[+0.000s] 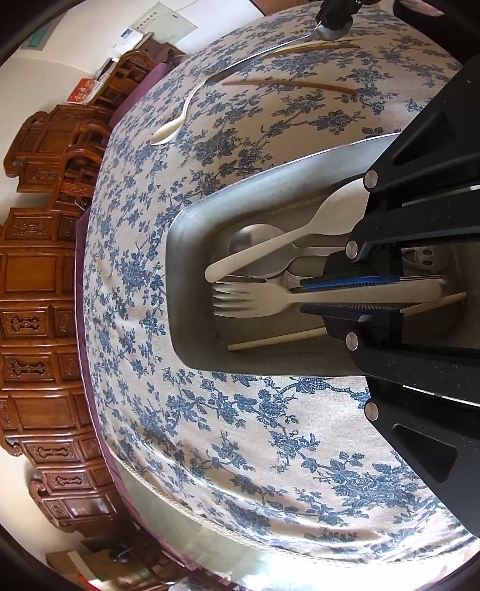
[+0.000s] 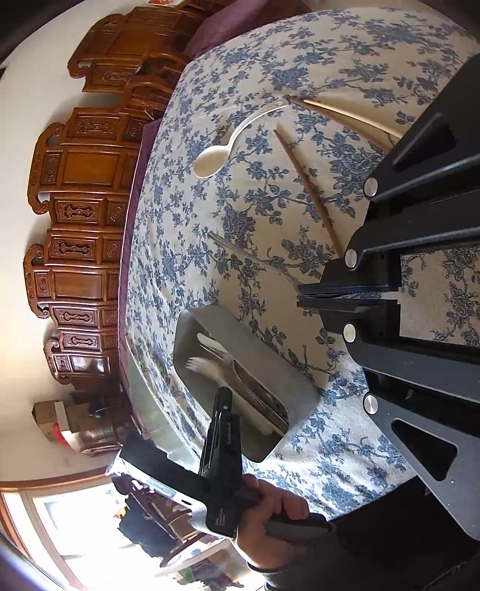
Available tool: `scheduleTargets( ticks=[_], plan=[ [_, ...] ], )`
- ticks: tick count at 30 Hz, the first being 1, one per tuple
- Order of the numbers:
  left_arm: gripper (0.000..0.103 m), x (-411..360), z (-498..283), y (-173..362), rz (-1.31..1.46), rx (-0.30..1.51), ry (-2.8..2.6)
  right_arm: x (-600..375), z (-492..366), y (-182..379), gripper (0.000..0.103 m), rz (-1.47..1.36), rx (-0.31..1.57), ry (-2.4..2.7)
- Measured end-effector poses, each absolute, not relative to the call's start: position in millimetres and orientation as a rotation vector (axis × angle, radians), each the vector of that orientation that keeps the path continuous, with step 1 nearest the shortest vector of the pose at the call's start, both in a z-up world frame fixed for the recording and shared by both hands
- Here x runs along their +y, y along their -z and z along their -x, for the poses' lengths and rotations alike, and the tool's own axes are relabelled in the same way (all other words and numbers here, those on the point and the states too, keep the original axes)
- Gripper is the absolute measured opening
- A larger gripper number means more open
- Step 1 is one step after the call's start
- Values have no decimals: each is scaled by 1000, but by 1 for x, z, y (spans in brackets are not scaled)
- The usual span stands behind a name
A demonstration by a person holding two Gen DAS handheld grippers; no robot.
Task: Organize utensils
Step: 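Carry the white fork into the grey tray and open the left tool, then move the right tool toward the white plastic spoon on the cloth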
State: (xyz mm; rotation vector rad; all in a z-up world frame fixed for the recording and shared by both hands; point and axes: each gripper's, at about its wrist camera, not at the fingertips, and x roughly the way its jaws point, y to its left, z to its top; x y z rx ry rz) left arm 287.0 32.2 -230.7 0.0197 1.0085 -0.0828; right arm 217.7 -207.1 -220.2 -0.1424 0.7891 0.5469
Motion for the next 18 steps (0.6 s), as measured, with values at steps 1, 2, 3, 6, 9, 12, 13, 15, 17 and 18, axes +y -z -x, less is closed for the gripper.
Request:
scheduleTargets(
  ticks=[1, 2, 3, 6, 9, 12, 13, 15, 17, 18],
  plan=[
    [8, 33, -286, 229, -19, 1005, 84, -203, -219, 218, 3, 151, 785, -546],
    [12, 33, -286, 228, -21, 1004, 84, -200, -220, 216, 3, 155, 783, -546],
    [16, 33, -285, 225, -22, 998, 85, -196, -221, 214, 3, 156, 781, -548],
    [16, 37, -281, 215, -30, 969, 89, -184, -224, 207, 3, 163, 773, -561],
    [17, 45, -277, 203, -27, 941, 91, -170, -227, 201, 3, 167, 768, -579],
    [18, 52, -271, 193, -33, 917, 93, -154, -230, 196, 3, 166, 764, -608],
    [19, 55, -270, 191, -36, 911, 91, -149, -231, 195, 3, 166, 763, -618],
    [24, 61, -267, 186, -37, 898, 89, -138, -232, 193, 3, 164, 760, -641],
    [25, 68, -266, 182, -30, 891, 88, -128, -233, 192, 3, 164, 760, -659],
    [27, 71, -266, 181, -24, 889, 87, -123, -233, 192, 3, 166, 760, -667]
  ],
)
